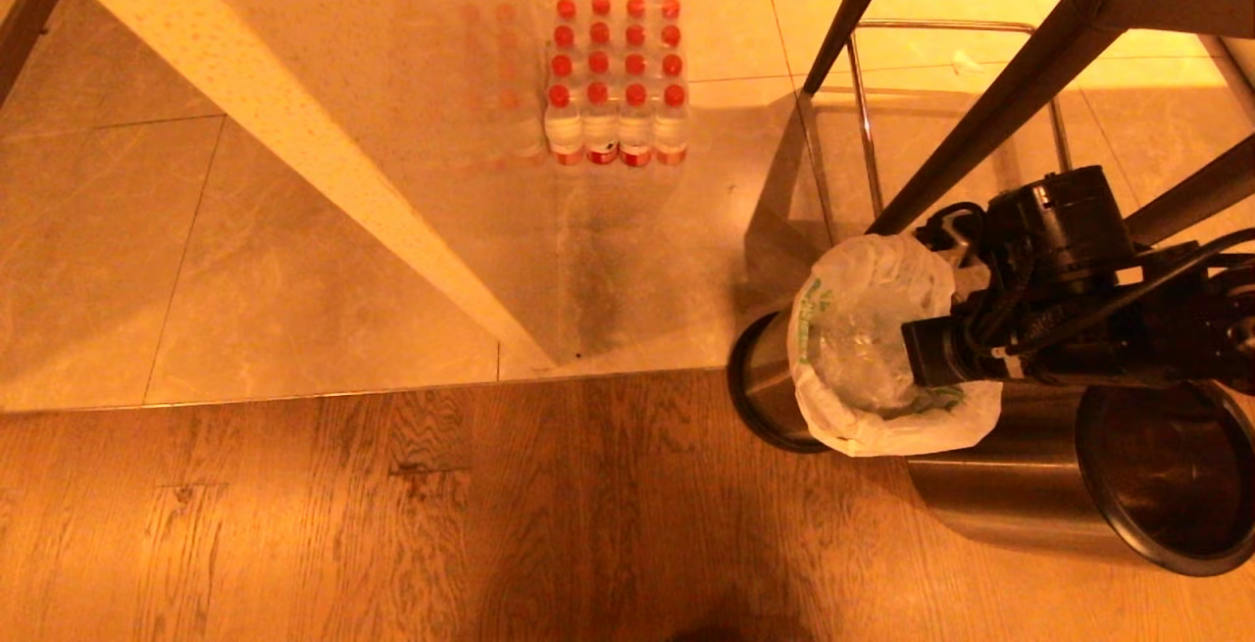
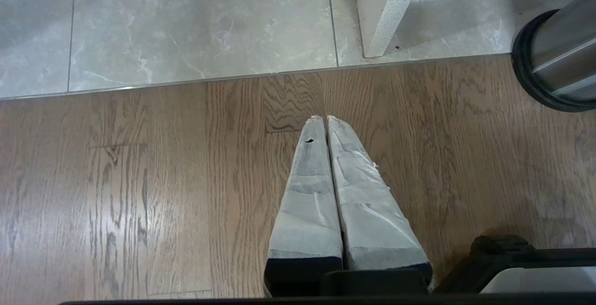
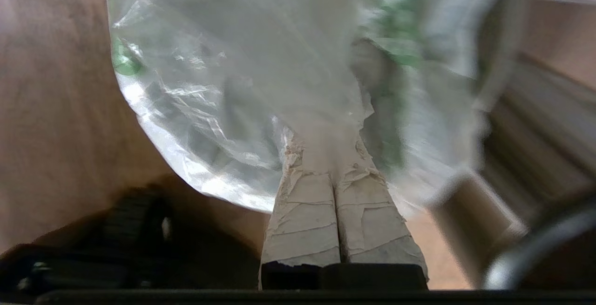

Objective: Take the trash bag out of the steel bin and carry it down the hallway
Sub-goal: Pick up the trash bag

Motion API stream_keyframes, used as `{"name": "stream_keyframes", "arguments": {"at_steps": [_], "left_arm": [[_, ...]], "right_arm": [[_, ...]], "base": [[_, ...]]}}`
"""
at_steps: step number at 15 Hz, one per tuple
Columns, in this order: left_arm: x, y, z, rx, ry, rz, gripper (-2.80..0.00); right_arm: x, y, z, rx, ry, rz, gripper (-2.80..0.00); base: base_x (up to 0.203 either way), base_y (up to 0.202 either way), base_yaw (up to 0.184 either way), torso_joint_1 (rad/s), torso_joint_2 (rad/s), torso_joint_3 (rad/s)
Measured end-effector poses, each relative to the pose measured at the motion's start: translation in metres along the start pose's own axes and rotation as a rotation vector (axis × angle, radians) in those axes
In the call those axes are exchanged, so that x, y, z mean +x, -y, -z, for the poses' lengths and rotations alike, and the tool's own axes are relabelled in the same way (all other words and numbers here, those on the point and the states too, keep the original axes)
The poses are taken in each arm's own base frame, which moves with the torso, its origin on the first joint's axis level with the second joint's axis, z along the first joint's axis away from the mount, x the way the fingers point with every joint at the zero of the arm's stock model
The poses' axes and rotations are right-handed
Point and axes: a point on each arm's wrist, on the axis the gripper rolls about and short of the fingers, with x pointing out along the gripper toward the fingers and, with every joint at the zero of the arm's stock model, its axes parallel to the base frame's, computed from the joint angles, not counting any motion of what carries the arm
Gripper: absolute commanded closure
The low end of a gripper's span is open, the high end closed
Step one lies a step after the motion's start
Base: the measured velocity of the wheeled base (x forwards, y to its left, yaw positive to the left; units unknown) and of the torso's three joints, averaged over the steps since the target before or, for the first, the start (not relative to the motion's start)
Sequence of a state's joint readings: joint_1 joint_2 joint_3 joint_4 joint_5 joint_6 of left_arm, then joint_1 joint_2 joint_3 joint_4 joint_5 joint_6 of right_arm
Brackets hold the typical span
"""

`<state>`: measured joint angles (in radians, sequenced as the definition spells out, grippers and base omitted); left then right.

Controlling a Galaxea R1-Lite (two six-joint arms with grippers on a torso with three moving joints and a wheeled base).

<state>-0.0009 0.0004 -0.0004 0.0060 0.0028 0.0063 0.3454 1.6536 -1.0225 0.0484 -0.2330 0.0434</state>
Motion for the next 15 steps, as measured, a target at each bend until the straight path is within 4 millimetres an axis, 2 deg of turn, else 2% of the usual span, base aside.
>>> {"name": "stream_keyframes", "arguments": {"at_steps": [4,7,15], "left_arm": [[0.000,0.000,0.000,0.000,0.000,0.000,0.00],[0.000,0.000,0.000,-0.001,0.000,0.000,0.00],[0.000,0.000,0.000,-0.001,0.000,0.000,0.00]], "right_arm": [[-0.029,0.011,-0.001,0.100,0.061,0.016,0.00],[-0.042,0.015,-0.004,0.162,0.098,0.009,0.00],[-0.036,0.013,0.001,0.152,0.071,-0.005,0.00]], "base": [[0.000,0.000,0.000,0.000,0.00,0.000],[0.000,0.000,0.000,0.000,0.00,0.000],[0.000,0.000,0.000,0.000,0.00,0.000]]}}
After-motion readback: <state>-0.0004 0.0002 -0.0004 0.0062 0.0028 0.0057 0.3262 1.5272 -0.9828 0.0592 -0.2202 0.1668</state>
